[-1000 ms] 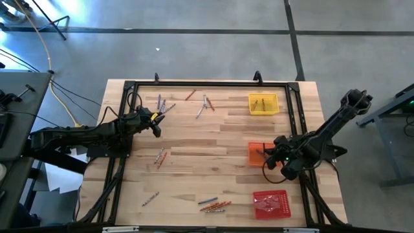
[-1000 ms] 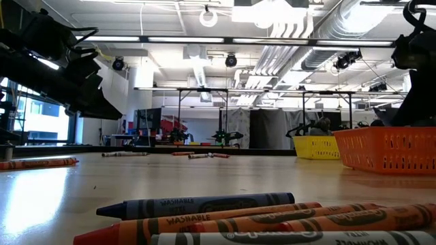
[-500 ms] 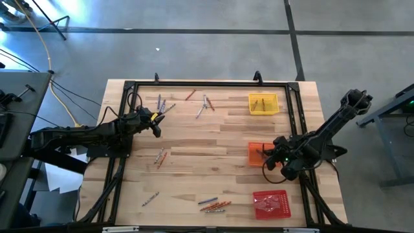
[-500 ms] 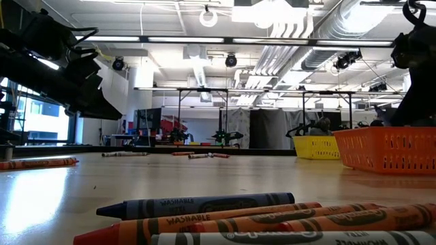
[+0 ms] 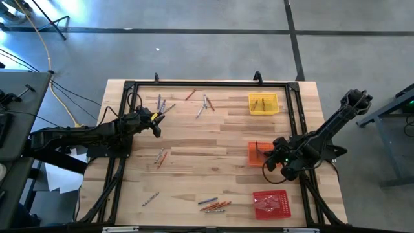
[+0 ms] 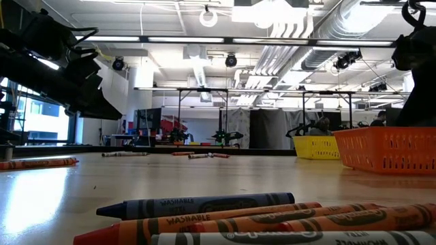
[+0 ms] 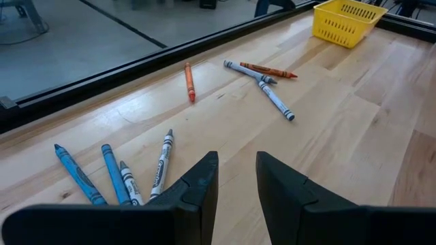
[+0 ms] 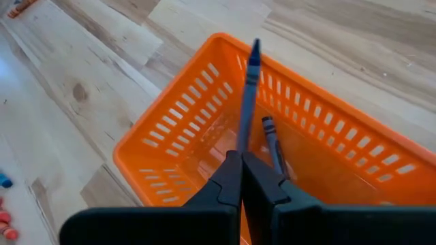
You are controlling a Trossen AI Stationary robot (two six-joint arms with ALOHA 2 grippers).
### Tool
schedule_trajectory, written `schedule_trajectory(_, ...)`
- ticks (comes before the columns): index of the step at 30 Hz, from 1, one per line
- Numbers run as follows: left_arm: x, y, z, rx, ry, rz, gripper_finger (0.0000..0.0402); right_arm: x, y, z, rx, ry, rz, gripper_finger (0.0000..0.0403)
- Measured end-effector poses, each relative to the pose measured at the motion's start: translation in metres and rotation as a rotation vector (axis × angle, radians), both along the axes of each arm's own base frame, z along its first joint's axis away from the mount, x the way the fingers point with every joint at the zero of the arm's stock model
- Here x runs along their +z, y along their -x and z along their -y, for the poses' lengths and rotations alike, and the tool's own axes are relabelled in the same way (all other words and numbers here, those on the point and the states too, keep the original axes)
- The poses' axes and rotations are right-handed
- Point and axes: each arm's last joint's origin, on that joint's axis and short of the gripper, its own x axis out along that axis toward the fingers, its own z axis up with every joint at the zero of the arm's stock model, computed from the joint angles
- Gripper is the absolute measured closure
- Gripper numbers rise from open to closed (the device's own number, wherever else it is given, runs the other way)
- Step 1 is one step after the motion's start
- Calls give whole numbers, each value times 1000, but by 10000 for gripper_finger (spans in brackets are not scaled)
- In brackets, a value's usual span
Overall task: Sort crayons
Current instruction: Put the orange crayon into the yellow bin
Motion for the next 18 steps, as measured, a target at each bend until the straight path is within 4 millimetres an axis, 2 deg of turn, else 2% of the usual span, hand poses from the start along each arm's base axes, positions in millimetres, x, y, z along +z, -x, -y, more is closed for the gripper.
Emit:
schedule_trajectory(5, 2, -1, 0, 0, -6, 17, 314, 1, 0, 0, 11, 12, -2, 402)
schedule_trajectory(9, 8, -3, -1, -1, -25, 83, 314, 17, -6, -4, 62, 84, 31, 402)
schedule_trajectory(12, 16, -5, -1, -36, -38, 170, 314, 41, -13, -8, 113, 199, 99, 402)
schedule_trajectory(18, 29, -9, 1, -101, -49, 327, 314, 104, -26, -15, 181, 528, 227, 402)
